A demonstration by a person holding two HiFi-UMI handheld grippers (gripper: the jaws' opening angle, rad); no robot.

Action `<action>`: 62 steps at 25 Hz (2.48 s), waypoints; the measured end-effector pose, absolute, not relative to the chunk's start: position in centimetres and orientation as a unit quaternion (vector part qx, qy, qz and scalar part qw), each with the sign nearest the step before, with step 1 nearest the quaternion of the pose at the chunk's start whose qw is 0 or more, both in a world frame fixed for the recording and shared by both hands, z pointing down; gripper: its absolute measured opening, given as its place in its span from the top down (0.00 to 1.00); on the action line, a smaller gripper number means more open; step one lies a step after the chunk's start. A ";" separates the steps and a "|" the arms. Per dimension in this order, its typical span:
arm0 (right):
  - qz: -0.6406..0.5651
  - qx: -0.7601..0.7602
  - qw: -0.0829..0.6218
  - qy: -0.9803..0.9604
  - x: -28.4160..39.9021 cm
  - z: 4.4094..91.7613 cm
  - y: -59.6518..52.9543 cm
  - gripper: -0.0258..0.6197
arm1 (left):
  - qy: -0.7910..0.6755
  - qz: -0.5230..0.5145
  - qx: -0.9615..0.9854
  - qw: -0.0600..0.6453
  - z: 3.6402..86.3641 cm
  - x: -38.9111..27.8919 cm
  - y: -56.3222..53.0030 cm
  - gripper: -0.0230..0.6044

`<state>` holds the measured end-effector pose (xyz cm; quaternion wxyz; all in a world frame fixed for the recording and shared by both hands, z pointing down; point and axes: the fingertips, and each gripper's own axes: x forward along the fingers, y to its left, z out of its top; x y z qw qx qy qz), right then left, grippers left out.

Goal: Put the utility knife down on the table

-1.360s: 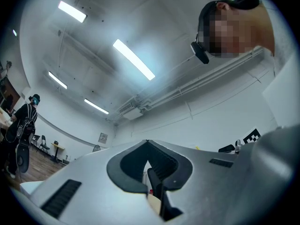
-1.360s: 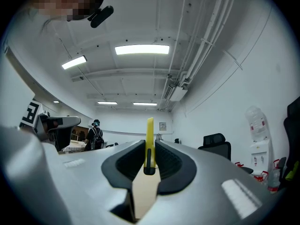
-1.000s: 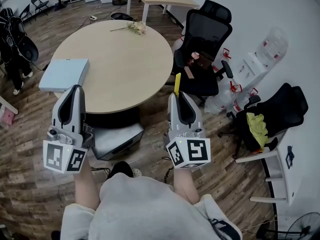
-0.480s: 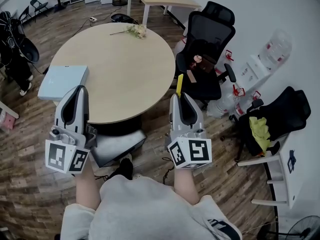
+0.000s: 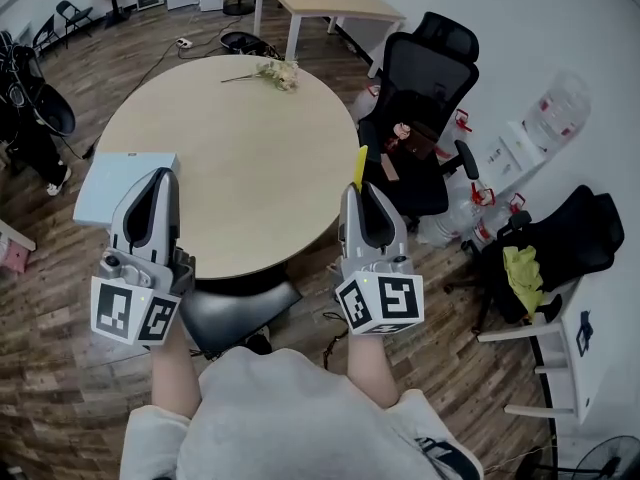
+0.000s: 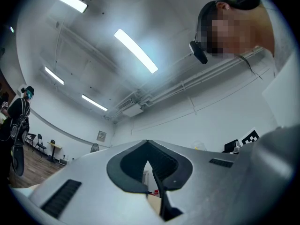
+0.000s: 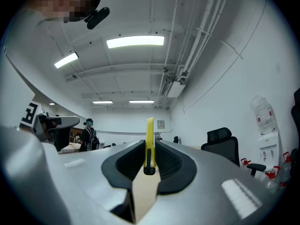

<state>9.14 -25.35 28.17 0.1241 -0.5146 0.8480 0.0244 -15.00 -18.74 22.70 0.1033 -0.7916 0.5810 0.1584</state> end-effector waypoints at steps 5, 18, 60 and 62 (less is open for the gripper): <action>0.027 -0.516 0.120 0.848 7.3 28.5 -28.2 0.85 | 0.575 0.162 -0.795 0.102 23.1 -16.6 -21.9 0.95; -0.001 -0.517 0.079 0.852 2.4 31.3 -35.3 0.85 | 0.572 0.155 -0.802 0.077 24.8 -20.5 -28.4 0.95; -0.222 -0.460 -0.221 0.831 -7.2 61.9 -41.5 0.85 | 0.611 0.097 -0.784 -0.037 36.0 -27.8 -33.5 0.95; -0.226 -0.459 -0.230 0.828 -7.4 62.7 -41.5 0.84 | 0.613 0.096 -0.783 -0.039 36.3 -28.1 -33.5 0.95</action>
